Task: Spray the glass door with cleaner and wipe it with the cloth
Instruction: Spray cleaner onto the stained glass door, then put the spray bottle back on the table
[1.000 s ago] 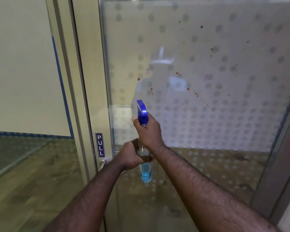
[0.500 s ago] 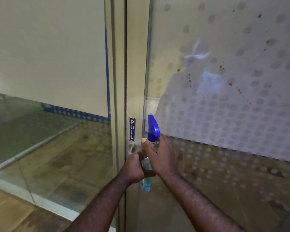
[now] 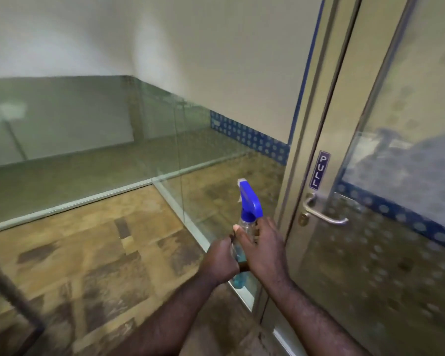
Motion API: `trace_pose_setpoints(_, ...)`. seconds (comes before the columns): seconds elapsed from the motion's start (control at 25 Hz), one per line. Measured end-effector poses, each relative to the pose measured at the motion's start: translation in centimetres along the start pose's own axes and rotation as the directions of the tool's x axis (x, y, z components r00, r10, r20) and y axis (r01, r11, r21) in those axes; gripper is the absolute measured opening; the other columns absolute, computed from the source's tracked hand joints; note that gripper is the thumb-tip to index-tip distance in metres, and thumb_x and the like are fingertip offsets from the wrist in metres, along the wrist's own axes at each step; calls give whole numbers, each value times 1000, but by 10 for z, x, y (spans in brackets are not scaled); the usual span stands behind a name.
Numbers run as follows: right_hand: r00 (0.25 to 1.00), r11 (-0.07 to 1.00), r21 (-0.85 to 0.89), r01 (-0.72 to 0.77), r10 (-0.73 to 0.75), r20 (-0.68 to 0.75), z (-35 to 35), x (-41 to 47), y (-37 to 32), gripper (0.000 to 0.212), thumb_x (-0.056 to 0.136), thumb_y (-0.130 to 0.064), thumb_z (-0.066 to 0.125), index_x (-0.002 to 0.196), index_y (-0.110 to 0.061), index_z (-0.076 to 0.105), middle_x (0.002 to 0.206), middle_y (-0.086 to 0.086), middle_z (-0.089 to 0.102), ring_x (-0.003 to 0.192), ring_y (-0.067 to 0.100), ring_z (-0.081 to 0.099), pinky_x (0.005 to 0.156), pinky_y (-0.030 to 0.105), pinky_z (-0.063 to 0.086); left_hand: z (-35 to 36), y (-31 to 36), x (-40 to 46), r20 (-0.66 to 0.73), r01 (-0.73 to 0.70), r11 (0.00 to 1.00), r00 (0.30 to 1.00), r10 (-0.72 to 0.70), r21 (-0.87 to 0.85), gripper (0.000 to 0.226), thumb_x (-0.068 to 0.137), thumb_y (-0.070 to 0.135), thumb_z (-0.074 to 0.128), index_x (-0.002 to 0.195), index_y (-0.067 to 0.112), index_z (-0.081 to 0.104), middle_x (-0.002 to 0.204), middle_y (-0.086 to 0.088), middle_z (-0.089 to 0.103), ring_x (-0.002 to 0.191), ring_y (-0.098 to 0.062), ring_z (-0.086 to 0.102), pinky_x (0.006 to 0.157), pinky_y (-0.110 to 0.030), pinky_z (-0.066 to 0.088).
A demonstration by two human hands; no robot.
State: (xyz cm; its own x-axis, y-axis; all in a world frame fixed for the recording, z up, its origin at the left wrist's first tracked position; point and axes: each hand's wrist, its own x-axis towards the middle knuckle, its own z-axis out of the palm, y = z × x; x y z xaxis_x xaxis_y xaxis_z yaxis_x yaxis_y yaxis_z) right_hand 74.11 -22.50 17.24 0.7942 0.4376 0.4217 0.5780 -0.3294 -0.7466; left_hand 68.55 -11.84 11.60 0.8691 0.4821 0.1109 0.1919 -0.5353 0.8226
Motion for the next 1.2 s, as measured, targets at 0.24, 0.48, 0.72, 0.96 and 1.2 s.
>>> trace_pose_setpoints(0.24, 958, 980, 195, 44, -97, 269, 64, -46, -41, 24, 82, -39, 68, 95, -21, 59, 90, -4, 62, 80, 15, 61, 71, 35, 52, -65, -43, -93, -193, 86, 996, 977, -90, -28, 68, 56, 44, 78, 118, 22, 65, 106, 14, 69, 96, 7, 62, 80, -3, 42)
trace_pose_setpoints(0.48, 833, 944, 324, 70, -234, 501, 129, -100, -97, 20, 82, -36, 70, 94, -26, 58, 89, -8, 63, 79, 10, 61, 67, 29, 49, -125, -89, -188, -346, 230, 972, 909, -234, -54, 64, 62, 36, 81, 122, 33, 57, 112, 28, 62, 101, 23, 57, 90, -2, 40)
trace_pose_setpoints(0.72, 697, 900, 434, 32, -332, 636, 206, -166, -163, 23, 80, -26, 71, 97, -30, 57, 86, -17, 61, 81, 2, 60, 69, 27, 47, -181, -153, -271, -489, 376, 915, 777, -396, -144, 57, 71, 14, 83, 125, 17, 63, 112, 11, 71, 98, 4, 66, 82, -5, 47)
trace_pose_setpoints(0.96, 567, 886, 461, -55, -352, 744, 296, -227, -227, 28, 80, -25, 74, 101, -37, 59, 87, -23, 61, 83, -7, 61, 69, 18, 50, -245, -234, -336, -608, 462, 873, 650, -455, -158, 76, 67, 45, 85, 134, 30, 53, 121, 12, 69, 106, -1, 66, 90, -23, 54)
trace_pose_setpoints(1.2, 445, 894, 442, -72, -368, 816, 391, -268, -288, 27, 78, -23, 78, 87, -37, 56, 77, -22, 61, 76, -3, 63, 65, 10, 46, -309, -312, -380, -709, 543, 817, 498, -499, -193, 97, 68, 58, 80, 150, 37, 35, 144, 7, 57, 128, -9, 57, 102, -30, 51)
